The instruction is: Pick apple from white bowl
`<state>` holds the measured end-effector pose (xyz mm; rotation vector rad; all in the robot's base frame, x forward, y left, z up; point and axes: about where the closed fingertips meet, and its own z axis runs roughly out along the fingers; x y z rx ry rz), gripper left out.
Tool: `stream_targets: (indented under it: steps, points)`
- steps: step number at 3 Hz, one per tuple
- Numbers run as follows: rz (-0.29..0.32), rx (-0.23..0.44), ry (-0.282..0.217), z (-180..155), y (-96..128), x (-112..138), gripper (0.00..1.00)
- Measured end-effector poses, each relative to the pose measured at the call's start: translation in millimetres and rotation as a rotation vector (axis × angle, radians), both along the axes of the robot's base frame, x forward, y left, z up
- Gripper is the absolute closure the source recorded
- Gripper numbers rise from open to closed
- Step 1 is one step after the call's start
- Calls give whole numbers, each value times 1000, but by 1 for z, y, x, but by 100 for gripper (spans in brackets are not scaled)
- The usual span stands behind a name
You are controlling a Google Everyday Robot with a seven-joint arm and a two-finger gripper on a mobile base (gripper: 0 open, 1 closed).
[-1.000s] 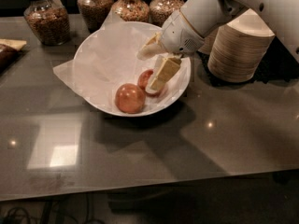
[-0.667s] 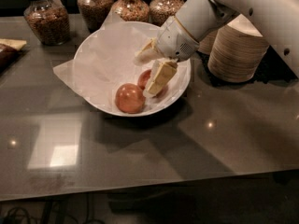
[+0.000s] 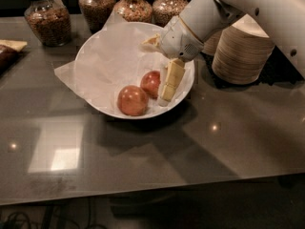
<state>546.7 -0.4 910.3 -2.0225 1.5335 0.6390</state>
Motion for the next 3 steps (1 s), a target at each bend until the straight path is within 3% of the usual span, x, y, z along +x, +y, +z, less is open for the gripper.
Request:
stream_targets:
  steps: [2,3]
  points:
    - [139,68,69,-28,62,-20,8]
    - [173,70,77,-32,78,-23,0]
